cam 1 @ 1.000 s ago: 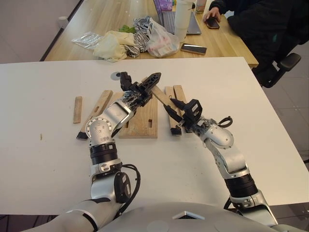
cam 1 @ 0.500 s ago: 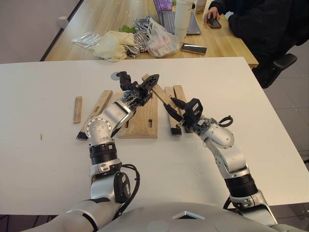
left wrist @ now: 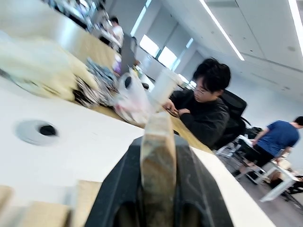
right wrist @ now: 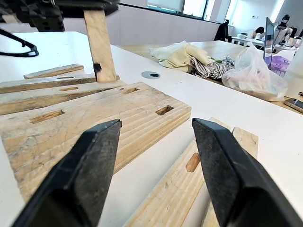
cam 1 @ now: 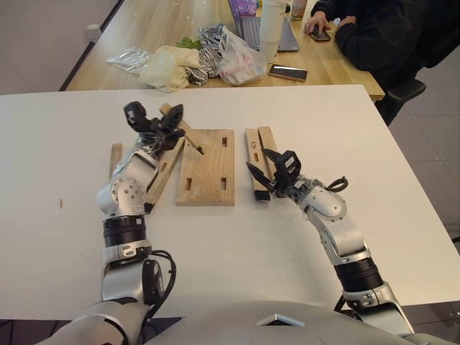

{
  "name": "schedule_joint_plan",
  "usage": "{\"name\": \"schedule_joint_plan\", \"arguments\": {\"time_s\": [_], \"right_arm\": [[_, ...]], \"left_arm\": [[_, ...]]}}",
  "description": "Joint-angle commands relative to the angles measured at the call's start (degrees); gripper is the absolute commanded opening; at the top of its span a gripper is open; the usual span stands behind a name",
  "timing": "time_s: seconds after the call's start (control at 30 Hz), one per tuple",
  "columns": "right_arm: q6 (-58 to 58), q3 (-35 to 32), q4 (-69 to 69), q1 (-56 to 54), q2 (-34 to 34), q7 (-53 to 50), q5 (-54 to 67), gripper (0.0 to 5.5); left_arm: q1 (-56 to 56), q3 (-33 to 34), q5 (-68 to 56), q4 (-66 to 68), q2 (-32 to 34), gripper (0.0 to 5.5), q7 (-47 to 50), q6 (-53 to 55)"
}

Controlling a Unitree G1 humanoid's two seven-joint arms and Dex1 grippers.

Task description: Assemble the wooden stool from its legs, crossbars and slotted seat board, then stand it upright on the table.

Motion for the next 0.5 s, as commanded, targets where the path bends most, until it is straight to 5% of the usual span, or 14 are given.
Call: {"name": "schedule_joint_plan", "arguments": {"time_s": [0.03,0.5], "right_arm": [[0.14,0.60,0.75,-0.23,-0.27,0.24,-1.07,2.73],[0.31,0.74,0.41,1.02,-0.75,0.17,-1.79,2.73]], "left_arm": [[2.03,-1.25,8.26,6.65,2.87,0.38,-4.84,-12.95],[6.89,-0.25,13.47,11.54,5.15,0.38,-7.52,-22.16]]}}
